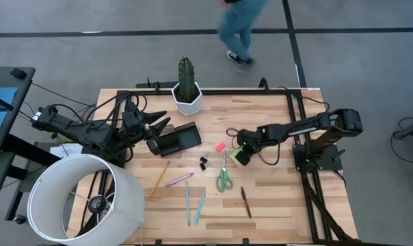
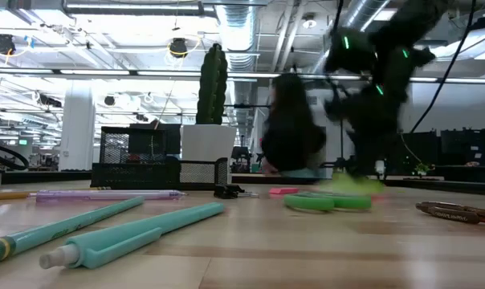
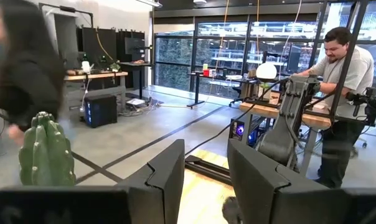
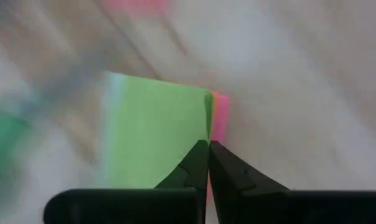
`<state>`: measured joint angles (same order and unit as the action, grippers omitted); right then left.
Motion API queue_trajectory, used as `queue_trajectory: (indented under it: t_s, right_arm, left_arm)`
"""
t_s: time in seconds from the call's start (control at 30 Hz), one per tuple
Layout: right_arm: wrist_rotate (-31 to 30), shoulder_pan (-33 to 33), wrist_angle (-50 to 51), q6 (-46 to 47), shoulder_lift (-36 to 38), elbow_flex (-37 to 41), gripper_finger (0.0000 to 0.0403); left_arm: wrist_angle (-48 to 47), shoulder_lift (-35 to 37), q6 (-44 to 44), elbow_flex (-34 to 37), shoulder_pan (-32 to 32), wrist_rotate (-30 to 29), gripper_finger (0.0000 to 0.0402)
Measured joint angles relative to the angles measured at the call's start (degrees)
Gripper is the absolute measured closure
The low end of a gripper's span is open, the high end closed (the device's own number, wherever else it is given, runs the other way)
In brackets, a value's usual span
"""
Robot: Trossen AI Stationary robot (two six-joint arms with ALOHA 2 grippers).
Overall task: Pick and place office supplies into organizer
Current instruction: Put the green sticky notes into the black mesh organizer
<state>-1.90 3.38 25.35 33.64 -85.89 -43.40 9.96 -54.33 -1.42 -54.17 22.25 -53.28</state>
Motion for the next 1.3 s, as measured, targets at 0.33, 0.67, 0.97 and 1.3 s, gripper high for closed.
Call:
queue_trajectory:
  t_s: [0.33,0.67,0.97,1.3]
  right_arm:
    - [-4.6,6.6,-15.9,-16.9,7.5,-17.2,0.0402]
    - [0.5,10.4,3.9,-12.2,-11.7,-42.7,0.0402]
    - [0.6,7.7,6.9,-13.0,-29.0,-52.5,0.0403]
    - [0.5,6.9,8.8,-13.1,-37.6,-58.8,0.0383]
  left_arm:
    - [0.0,-0.1,3.2,0.0,0.0,0.1,0.0288]
    - [1.4,-0.1,3.7,0.0,0.0,-2.5,0.0288]
    - [1.1,-0.1,1.8,0.0,0.0,-4.5,0.0288]
    - [0.9,-0.1,1.4,0.0,0.0,-6.6,0.0288]
